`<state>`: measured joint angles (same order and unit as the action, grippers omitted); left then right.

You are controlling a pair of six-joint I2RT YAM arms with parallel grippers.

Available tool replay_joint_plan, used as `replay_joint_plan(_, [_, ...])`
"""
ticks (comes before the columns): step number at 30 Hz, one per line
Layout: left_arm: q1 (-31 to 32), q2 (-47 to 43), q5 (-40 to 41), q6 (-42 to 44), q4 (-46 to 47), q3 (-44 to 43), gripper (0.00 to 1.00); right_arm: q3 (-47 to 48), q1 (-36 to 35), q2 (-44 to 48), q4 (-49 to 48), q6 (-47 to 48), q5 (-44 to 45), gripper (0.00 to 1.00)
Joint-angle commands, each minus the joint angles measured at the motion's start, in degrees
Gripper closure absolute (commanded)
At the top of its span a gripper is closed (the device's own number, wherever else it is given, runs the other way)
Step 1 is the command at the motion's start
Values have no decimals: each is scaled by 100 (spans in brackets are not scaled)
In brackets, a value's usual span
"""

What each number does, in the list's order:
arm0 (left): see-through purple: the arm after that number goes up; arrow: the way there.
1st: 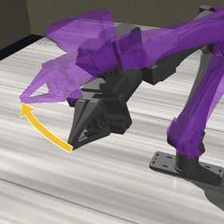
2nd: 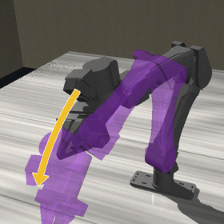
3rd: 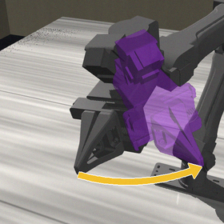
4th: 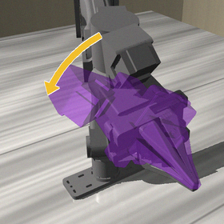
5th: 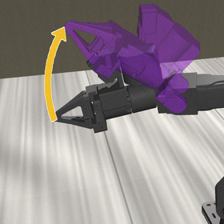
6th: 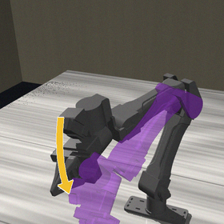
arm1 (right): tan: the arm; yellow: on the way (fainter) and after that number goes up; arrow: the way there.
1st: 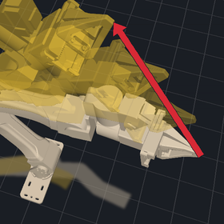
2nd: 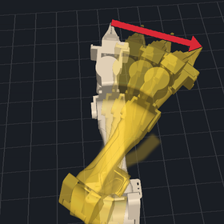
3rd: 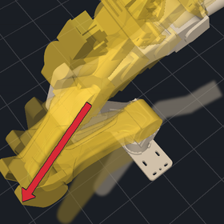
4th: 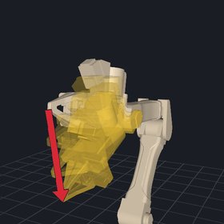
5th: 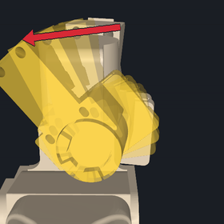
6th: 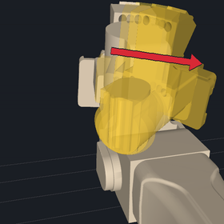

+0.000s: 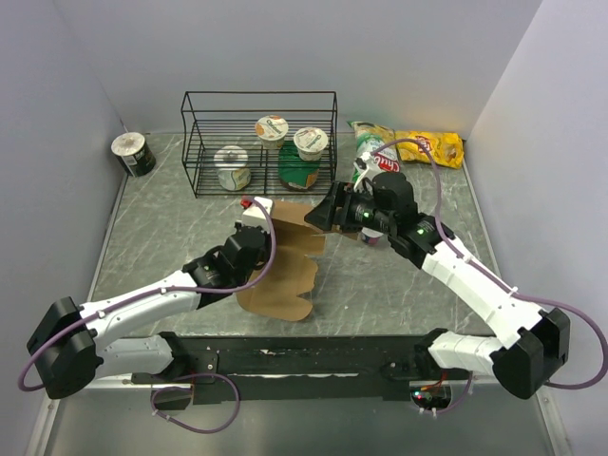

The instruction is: Fold the paper box

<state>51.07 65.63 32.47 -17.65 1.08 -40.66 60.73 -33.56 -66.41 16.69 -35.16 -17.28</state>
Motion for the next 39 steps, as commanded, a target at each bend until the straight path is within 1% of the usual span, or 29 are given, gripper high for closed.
replay_joint_plan(1, [61,-155,154,95,270,15,99,-140,78,-100,-736,-360,-232,17])
replay_joint_plan(3, [105,-164,207,104,270,24,99,-341,95,-117,-991,-509,-302,17])
replay_joint_plan(6, [140,-190,286,139,305,50,99,-369,104,-258,-1115,-606,-399,18])
replay_joint_plan(14, [254,-173,400,200,314,59,99,-624,166,-451,-2001,-1019,-654,20])
replay_joint_plan(19, [360,-173,506,244,331,76,99,-676,210,-548,-2310,-1326,-785,22])
replay_joint_plan(24, [430,-129,559,253,322,85,99,-983,245,-540,-3047,-1923,-961,27])
replay_joint_plan(27, [483,-76,576,262,305,67,99,-984,254,-531,-3136,-2065,-1005,30])
replay_joint_plan(33, [562,-41,673,288,305,76,99,-1072,254,-504,-3339,-2329,-1102,45])
replay_joint_plan(36, [580,-32,699,297,314,76,99,-1133,271,-496,-3365,-2382,-1128,55])
replay_joint_plan(37, [597,-32,708,297,305,76,99,-1151,280,-495,-3391,-2408,-1137,61])
replay_joint_plan(39, [606,-24,708,297,296,68,99,-1212,315,-504,-3479,-2496,-1172,66])
